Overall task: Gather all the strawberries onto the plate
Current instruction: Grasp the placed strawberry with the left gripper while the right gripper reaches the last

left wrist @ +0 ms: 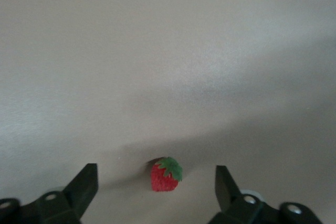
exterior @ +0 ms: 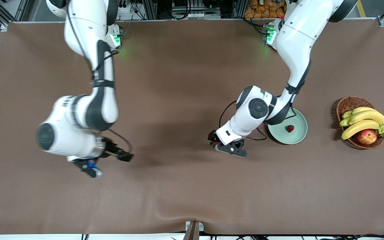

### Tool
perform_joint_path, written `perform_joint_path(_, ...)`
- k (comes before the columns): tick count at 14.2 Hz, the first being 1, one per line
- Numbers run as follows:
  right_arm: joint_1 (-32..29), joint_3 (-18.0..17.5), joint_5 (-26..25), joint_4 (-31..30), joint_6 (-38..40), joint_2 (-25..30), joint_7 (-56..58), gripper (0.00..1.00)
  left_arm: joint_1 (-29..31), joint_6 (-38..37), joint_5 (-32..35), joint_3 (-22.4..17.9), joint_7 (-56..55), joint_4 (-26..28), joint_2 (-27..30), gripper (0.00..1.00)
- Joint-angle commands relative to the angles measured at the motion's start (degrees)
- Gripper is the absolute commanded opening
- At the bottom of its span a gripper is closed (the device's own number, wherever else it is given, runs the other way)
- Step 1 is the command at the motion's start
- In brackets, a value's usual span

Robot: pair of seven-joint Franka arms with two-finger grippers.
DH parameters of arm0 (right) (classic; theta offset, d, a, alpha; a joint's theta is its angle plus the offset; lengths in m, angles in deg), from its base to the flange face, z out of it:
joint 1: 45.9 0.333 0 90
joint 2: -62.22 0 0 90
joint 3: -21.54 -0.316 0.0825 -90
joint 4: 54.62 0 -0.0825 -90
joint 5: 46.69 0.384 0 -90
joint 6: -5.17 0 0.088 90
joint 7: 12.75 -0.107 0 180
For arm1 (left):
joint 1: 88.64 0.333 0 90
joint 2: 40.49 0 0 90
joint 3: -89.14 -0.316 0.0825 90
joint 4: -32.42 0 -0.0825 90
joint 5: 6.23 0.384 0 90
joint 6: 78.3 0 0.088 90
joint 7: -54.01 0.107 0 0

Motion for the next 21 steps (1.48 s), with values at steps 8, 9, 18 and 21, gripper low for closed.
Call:
perform_joint_path(8, -21.3, -4.4, -8.8, -0.8, -3.3, -2.4, 26.1, 1.00, -3.0, 3.3, 2.6, -1.3, -1.5, -1.7, -4.4, 0.77)
perform_joint_path(9, -23.8, -7.1, -11.9, -0.8, -7.0, -3.0, 28.4, 1.00, -3.1, 3.3, 2.8, -1.7, -1.5, -1.6, -4.3, 0.76)
perform_joint_path(18, -27.7, -18.4, -17.3, -10.0, -25.3, -2.8, 34.2, 1.00, -2.8, 3.3, 4.3, -1.7, -1.4, -1.1, -4.6, 0.43)
perform_joint_path(21, -23.7, -18.1, -17.3, -17.2, -31.8, -1.4, 35.8, 1.00, -2.8, 3.2, 4.3, -1.7, -1.3, -0.9, -4.4, 0.19)
